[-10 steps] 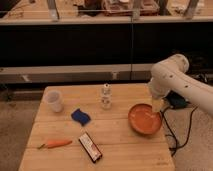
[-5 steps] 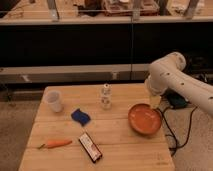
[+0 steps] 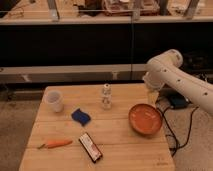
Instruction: Knock the bottle over
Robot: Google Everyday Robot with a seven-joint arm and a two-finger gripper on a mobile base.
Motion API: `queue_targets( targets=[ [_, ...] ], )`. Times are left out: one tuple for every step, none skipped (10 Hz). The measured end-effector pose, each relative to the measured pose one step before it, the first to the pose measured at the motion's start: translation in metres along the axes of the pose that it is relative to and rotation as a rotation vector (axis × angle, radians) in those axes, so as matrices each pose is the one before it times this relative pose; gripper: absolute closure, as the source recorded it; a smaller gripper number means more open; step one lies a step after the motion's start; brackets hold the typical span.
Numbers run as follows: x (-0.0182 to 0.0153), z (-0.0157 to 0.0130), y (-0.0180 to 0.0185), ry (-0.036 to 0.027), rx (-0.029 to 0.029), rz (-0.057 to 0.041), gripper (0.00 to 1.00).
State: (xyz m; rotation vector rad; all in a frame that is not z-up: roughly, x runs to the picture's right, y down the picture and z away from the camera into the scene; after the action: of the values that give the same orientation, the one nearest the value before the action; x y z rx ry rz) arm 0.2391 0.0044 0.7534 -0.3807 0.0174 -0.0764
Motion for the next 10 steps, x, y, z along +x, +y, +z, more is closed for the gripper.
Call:
queue_targets(
  targets=[
    [0.00079,0.0003,-0.00159,-0.00086,0.00164,0.00042,0.2],
    [-0.0013,0.001,-0.00517,-0.00263,0.00098,-0.00465,0.2],
    [-0.00142,0.00165,-0.00585,-0.00342,0.00123,-0.00598,0.2],
    [-0.00178,0.0012,-0.00404,-0.00304,0.00167,-0.006,0.2],
    [0.00028,0.00063,-0.00419,-0.00243,0.00305,-0.00315,0.2],
    [0.00042,0.00091,-0.00251,-0.00143,0.00123,-0.00205,0.23],
    [0.00045,0.0003,-0.00127,-0.00034,0.0012,-0.00085,0.29],
    [-0.0003,0.00078,-0.00181,-0.00133,0.0007,-0.00233,0.37],
    [-0.001,0.00058,-0.00308,-0.00257,0.0001,-0.00431,0.42],
    [0.00008,0.00087,-0.0044,-0.00127,0.00163,-0.00363,0.42]
  ],
)
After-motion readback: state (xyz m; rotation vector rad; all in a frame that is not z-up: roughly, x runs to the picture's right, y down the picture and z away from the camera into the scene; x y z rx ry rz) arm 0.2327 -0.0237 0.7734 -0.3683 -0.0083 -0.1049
